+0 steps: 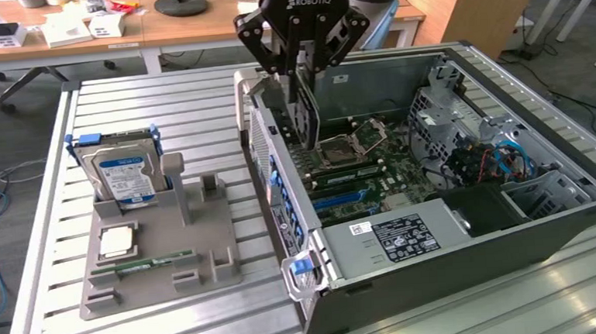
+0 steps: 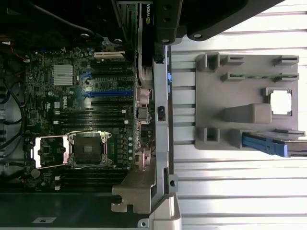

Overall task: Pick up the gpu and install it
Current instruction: 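Pick up the gpu and move the gpu toward the slot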

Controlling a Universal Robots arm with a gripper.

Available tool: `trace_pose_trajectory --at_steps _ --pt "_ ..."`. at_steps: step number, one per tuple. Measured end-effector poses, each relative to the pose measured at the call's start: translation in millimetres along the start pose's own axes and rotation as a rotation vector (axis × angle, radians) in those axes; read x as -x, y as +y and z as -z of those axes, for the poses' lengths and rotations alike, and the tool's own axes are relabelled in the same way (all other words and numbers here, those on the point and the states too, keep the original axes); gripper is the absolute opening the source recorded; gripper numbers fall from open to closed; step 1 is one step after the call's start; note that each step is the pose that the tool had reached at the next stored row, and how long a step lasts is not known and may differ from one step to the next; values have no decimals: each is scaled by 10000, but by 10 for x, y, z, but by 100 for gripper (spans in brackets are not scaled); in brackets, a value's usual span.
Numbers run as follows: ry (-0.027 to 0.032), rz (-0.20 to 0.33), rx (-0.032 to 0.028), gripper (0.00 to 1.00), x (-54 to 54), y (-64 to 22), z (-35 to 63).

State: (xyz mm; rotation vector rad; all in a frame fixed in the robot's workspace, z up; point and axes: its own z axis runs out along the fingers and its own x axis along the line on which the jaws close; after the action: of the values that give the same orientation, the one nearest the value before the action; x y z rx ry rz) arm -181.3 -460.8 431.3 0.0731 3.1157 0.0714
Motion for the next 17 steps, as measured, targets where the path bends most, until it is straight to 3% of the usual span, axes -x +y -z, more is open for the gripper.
trace_pose_trajectory --at_steps 17 --pt "0 0 0 26 419 19 -11"
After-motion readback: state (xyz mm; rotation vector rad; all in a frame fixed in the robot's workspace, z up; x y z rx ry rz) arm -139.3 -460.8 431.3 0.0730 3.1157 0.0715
